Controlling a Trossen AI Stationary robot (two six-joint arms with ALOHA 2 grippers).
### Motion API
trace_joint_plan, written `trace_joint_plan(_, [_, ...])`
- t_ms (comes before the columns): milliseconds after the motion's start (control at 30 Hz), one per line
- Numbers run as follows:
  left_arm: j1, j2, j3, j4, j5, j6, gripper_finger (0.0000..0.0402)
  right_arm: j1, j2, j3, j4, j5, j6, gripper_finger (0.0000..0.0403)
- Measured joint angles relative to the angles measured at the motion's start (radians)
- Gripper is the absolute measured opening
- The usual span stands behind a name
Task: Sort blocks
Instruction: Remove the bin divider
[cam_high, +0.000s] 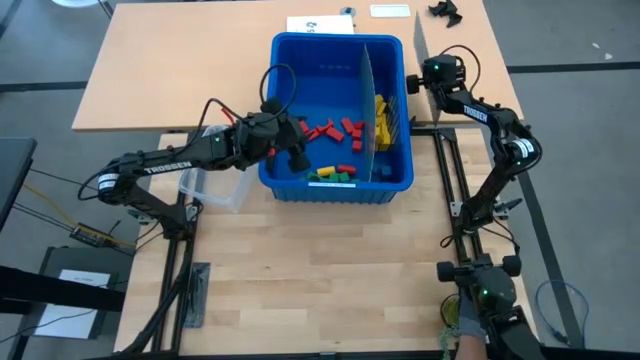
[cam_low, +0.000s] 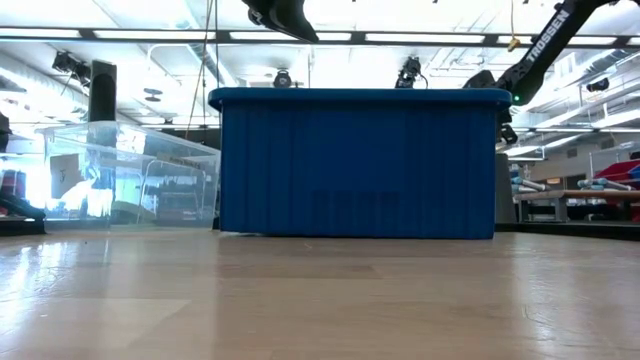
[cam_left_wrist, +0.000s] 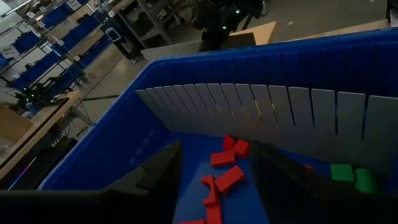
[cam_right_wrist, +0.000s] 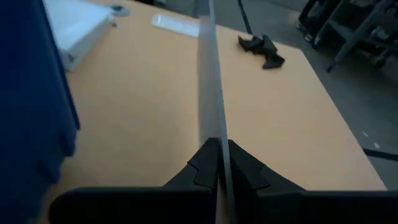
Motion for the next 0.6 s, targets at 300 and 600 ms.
trace_joint_plan(300, [0.000,0.000,0.000,0.000,0.000,0.000,0.0195,0.001,-0.001,0.001,-0.003,-0.002,0.002,0.0112])
trace_joint_plan(600, [0.000,0.000,0.000,-0.002,0.000,0.000,0.0195,0.035,-0.025,0.002,-0.010,0.005,-0.004,0.0170])
